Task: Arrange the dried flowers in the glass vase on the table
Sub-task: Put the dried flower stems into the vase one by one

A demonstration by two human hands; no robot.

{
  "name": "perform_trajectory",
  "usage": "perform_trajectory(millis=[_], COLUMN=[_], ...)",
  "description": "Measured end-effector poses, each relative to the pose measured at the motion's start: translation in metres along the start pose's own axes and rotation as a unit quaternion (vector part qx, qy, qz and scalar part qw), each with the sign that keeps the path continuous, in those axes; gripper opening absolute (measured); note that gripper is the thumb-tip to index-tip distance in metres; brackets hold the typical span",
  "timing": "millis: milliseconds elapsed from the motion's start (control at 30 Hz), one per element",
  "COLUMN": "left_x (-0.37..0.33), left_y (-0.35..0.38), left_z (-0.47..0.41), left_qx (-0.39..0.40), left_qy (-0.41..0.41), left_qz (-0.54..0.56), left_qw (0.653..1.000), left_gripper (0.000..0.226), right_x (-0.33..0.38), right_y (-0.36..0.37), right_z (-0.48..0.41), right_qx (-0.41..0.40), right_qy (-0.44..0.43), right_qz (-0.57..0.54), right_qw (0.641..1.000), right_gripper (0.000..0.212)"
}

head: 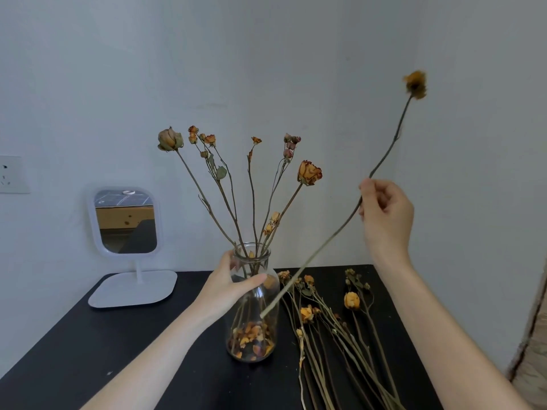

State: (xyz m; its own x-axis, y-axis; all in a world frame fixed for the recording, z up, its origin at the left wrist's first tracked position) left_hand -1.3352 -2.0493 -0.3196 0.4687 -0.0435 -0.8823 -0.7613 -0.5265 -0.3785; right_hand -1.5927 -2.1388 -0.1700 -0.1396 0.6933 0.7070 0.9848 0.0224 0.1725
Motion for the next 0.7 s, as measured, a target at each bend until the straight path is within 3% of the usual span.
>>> perform_trajectory(millis=[100,367,533,700], left_x=[0.000,-0.003,-0.001,0.003], left_y=[0.006,0.002,0.003,0.005], left_z=[-0.006,0.002,0.006,0.005], left_qx=[0.022,-0.031,-0.031,-0.028], left_qy=[0.002,0.007,0.004,0.006], left_qz=[0.023,0.045,0.060,0.059], left_qw=[0.999,0.998,0.998,0.998], left_gripper=[0.053,0.038,0.040,0.036], right_x=[0.024,0.060,0.059,0.045], right_y=[0.002,0.020,0.046,0.079], right_z=[-0.012,-0.020,-0.015,0.008], right_qx=[-0.031,-0.071,-0.035,0.055], right_qy=[-0.038,-0.114,-0.148,-0.159], right_qz=[-0.019,-0.022,0.057,0.111], right_qw=[0.999,0.991,0.987,0.980], right_gripper=[0.016,0.016,0.014,0.018])
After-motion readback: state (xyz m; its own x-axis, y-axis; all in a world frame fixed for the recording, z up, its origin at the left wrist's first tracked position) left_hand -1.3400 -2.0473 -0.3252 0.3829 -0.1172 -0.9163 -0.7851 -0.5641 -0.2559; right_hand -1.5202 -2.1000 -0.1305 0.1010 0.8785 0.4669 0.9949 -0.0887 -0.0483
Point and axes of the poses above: each hand's wrist, its own z-axis away from the middle knuckle, its own y-axis out of the palm, x = y × z, the point moved 10 cm from there along -z, towards the middle knuckle, and after that the axes turned 2 degrees about -x, right-handed, at the moved point
